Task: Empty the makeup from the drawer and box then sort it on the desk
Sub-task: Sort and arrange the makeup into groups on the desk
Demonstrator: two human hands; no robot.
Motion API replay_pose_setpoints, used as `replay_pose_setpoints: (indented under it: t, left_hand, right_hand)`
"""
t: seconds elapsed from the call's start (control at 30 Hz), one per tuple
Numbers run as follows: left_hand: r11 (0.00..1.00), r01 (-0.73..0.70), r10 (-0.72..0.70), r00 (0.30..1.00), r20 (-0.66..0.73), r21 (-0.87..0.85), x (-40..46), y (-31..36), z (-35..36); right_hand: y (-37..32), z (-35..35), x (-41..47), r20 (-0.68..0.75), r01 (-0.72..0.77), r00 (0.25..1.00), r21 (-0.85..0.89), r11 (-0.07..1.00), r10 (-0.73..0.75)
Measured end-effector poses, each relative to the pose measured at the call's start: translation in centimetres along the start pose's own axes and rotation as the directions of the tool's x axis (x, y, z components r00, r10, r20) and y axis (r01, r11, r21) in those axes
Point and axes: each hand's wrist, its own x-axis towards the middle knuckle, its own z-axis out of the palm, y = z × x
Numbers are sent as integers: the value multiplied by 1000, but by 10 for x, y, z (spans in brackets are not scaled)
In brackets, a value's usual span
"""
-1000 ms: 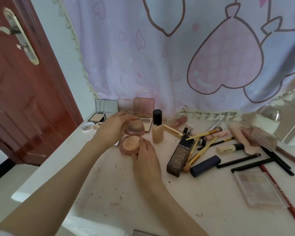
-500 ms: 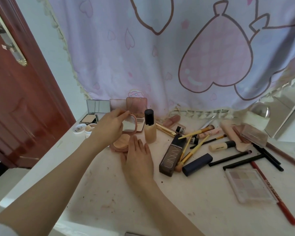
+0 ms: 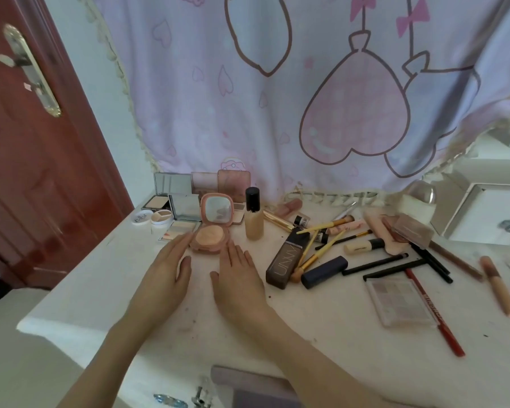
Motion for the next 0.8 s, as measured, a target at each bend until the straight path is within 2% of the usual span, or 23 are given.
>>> replay_pose_setpoints:
  t: [0.07,0.17,0.27,0.33,0.47,0.57,0.6,0.67,0.73,0.8]
  left_hand:
    - [1000,20,-20,1000,23,-1,-19,0,3]
    - [999,17,-20,996,87,37,-29,6,13]
    - [996,-78,69,982,174,44,-30,23,29]
    - [988,-146,132,971,200,56,-26,36,40]
    - [973,-192,155,955,252,132,-9,52,64]
    - [957,-176,101,946,308,229,1,54,78]
    - [952,-175,89,944,318,251,2,53,80]
    - [952,-177,95,946,309,250,2,53,81]
    - [958,-171,99,950,296,229,2,52,81]
    - [962,-169,104,953,286,216,3,50,84]
  right_hand:
    - [2,-9,-15,46,9,999,75,997,-12]
    - [7,-34,-40,69,-9,998,358,934,-16]
    - [22,-61,-60,-62,30,998,501,865,2]
    - [40,-79,-67,-157,44,987,514,857,44]
    - [92,-113,-69,-321,-4,936,396,918,143]
    - [146,-129,-62,-391,-232,885,101,967,253]
    - [165,-133,-60,-421,-336,855,-2,942,304]
    - [193,-138,-60,-457,-504,787,-88,859,414]
    - [210,-141,-60,-439,-590,747,-92,802,499]
    - [219,-141,-60,-410,-617,743,-111,779,530]
